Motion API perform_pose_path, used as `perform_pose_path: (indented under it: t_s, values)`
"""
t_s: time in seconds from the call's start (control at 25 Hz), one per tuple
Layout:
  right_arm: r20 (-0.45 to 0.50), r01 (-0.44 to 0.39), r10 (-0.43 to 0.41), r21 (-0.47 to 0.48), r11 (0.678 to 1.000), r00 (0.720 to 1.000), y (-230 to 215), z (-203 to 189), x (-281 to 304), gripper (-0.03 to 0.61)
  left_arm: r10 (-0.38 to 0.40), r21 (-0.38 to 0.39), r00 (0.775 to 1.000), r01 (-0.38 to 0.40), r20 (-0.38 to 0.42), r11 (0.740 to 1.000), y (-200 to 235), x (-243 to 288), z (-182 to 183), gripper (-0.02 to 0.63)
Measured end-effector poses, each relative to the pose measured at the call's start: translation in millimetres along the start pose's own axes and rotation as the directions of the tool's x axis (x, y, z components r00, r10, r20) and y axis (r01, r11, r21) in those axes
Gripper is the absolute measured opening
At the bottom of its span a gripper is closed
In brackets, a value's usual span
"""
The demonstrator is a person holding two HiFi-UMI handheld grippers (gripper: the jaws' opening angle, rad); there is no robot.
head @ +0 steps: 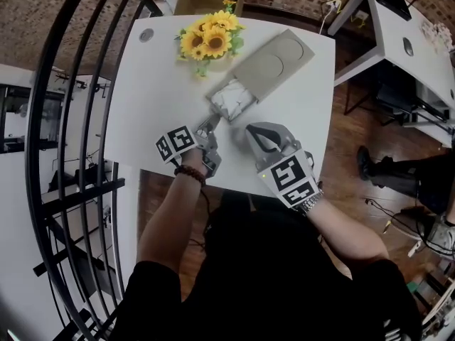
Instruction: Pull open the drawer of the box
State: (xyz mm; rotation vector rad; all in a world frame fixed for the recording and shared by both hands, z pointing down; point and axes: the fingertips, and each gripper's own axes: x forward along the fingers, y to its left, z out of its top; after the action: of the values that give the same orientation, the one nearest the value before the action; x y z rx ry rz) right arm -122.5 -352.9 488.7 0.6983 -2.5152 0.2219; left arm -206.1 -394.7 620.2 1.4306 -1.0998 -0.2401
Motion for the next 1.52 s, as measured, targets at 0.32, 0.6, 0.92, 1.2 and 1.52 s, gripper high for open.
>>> perform_pose_path:
  t_s: [0.32,0.6,0.92,1.2,1.52]
  values:
    - [0.01,-0.03,0.03,-0.017,0.999,0.999,11.5,3.5,-2.6,-0.008,0.04,-0.004,0.999,-0.04,0.03,0.999,10.0,-21.7,0.2,0.049]
    - [0.019,-0.044,0.044,-0.025,0.999,0.999,18.2,5.7,-5.4,-0.008,0.074,-0.008,0.996,-0.074,0.048,0.997,21.4,-39.6,-0.3,0.047]
    - [0.023,-0.053,0.053,-0.027,0.998,0.998,18.9,4.8,-4.0,-0.009,0.091,-0.011,0.994,-0.09,0.059,0.996,29.3,-45.1,0.9,0.044]
    - [0.028,-0.045,0.046,-0.024,0.999,0.999,17.8,3.4,-6.4,-0.009,0.105,0.006,0.993,-0.106,0.054,0.994,32.7,-44.8,0.7,0.049]
    - [0.045,-0.041,0.042,-0.027,0.999,0.998,18.3,3.3,-16.8,-0.008,0.189,0.029,0.976,-0.193,0.106,0.981,43.9,-63.4,4.4,0.086]
